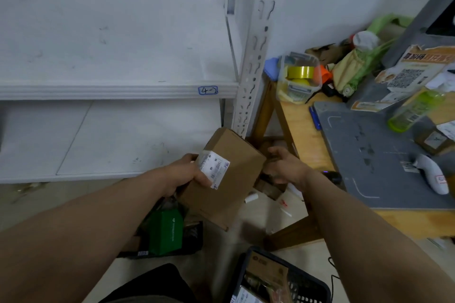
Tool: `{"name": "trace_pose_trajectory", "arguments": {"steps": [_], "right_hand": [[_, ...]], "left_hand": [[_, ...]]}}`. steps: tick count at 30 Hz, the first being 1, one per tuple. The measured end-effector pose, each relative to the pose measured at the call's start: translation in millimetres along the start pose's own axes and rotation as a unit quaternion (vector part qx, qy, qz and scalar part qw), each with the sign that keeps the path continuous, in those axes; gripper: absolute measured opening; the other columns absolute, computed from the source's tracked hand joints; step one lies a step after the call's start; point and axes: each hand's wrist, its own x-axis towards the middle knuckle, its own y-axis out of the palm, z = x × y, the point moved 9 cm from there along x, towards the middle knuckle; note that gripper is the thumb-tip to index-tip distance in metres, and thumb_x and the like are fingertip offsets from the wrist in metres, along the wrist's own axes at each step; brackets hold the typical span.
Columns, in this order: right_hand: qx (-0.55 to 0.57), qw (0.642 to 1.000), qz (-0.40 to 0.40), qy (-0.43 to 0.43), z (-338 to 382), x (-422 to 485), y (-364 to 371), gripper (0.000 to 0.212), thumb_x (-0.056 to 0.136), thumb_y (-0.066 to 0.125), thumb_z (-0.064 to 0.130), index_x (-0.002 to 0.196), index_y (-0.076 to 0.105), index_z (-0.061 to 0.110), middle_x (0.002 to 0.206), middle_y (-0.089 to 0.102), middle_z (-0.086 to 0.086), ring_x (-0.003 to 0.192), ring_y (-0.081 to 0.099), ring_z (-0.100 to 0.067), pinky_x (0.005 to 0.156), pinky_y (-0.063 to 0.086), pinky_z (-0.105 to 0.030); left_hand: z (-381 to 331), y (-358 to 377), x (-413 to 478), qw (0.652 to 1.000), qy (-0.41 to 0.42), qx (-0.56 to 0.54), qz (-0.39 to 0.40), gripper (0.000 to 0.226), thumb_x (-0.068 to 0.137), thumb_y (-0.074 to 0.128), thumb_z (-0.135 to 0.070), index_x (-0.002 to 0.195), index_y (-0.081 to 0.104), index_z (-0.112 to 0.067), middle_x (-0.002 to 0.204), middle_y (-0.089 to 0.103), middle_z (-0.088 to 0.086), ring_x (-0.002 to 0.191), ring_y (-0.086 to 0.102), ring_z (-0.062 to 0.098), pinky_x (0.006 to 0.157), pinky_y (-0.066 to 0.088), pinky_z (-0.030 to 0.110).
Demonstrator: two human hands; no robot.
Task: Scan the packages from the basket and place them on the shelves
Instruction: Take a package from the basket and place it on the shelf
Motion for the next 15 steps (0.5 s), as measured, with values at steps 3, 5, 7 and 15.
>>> {"name": "trace_pose_trajectory", "arguments": {"steps": [3,5,7,15], "right_hand": [[-0.016,0.996,0.082,-0.029,42,-2,51,0.071,0.09,0.067,0.005,0.148,0.038,0.033,0.138,0.051,-0.002,0.118,0.056,-0.026,0.079,0.057,-0.033],[-0.054,0.99,0.12,-0.059,70,-3,83,0.074,0.091,0.067,0.006,0.151,0.035,0.036,0.147,0.044,-0.002,0.123,0.054,-0.029,0.085,0.059,-0.037],[-0.122,0.977,0.15,-0.088,97,-7,117,0.082,0.088,0.073,0.01,0.152,0.031,0.037,0.144,0.041,0.004,0.123,0.054,-0.027,0.095,0.057,-0.042],[-0.33,0.915,0.194,-0.127,173,-41,289,0.096,0.073,0.086,0.025,0.151,0.03,0.036,0.144,0.047,-0.002,0.117,0.056,-0.028,0.096,0.055,-0.046]], "left_hand": [[11,-37,-18,1.0,0.02,0.009,-0.011,0.102,0.066,0.082,0.008,0.145,0.034,-0.032,0.127,0.059,0.004,0.118,0.054,0.032,0.105,0.047,0.047],[20,-65,-34,0.999,0.037,0.017,-0.018,0.109,0.065,0.081,0.011,0.149,0.029,-0.035,0.129,0.057,0.002,0.121,0.051,0.03,0.106,0.046,0.045],[30,-95,-51,0.998,0.06,0.014,-0.033,0.111,0.064,0.079,0.014,0.15,0.028,-0.035,0.127,0.057,0.002,0.121,0.051,0.029,0.106,0.046,0.046],[110,-239,-131,0.989,0.102,0.051,-0.091,0.102,0.064,0.08,0.012,0.144,0.033,-0.03,0.125,0.058,0.003,0.12,0.055,0.024,0.094,0.056,0.039]]}}
